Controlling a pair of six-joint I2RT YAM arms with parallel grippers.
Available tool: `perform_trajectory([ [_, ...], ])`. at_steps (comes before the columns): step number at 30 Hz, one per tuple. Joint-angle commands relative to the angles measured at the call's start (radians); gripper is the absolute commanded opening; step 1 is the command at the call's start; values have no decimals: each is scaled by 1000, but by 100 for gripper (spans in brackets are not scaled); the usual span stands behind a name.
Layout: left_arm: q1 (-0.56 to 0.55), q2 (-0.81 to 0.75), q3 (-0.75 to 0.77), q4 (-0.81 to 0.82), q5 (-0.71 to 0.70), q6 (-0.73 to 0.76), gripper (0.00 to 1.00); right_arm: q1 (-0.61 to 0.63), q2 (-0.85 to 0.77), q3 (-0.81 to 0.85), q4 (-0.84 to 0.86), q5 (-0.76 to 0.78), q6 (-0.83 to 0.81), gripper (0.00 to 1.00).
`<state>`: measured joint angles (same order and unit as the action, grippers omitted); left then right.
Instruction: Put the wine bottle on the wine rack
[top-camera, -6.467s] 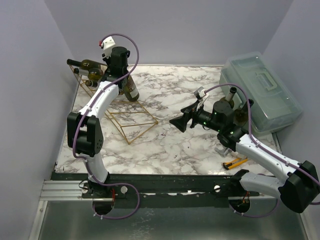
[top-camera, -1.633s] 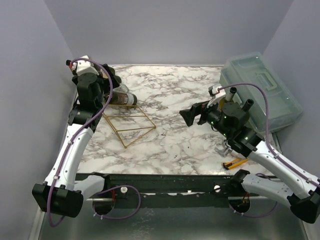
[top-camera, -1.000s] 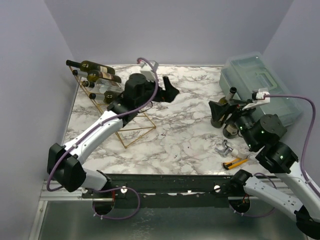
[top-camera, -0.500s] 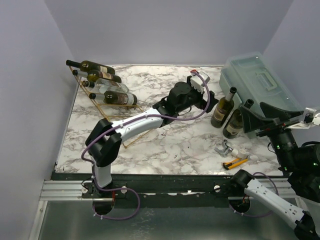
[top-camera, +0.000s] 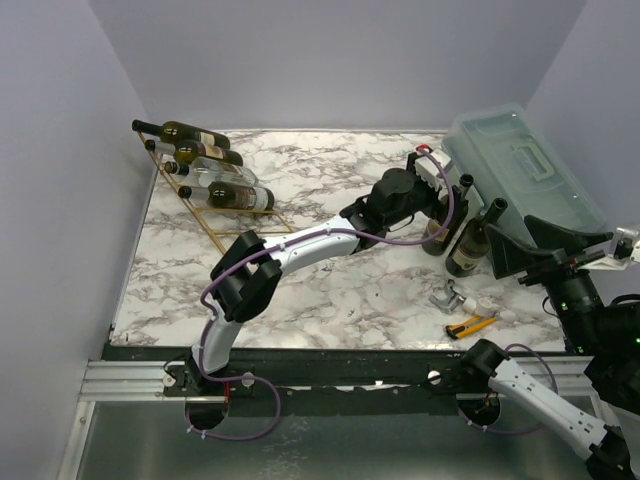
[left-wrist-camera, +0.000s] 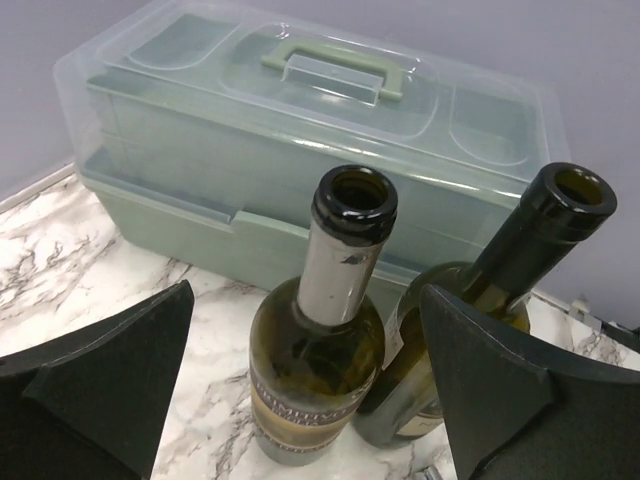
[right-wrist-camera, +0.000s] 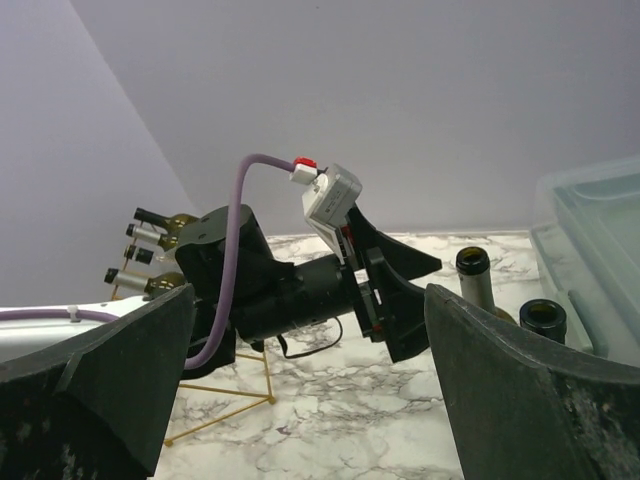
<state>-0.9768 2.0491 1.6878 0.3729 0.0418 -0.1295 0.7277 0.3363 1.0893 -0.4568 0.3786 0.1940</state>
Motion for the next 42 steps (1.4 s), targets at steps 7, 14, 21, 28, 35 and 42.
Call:
perform_trajectory([
  [7,-16,133,144,66,-88,6,77,7,-4,24,-29,-25,13,100],
  [14,-16,182,192,90,-93,-9,66,7,-16,17,-24,3,20,100],
  [21,-14,159,193,107,-75,50,33,6,-1,4,-14,8,25,100],
  [28,-6,50,130,107,-69,151,15,6,22,-6,-5,4,26,100],
  [35,12,-130,41,61,-344,238,0,6,34,-51,53,-13,36,100],
  [42,68,-299,-70,32,-539,288,0,7,110,-97,127,-93,59,100],
])
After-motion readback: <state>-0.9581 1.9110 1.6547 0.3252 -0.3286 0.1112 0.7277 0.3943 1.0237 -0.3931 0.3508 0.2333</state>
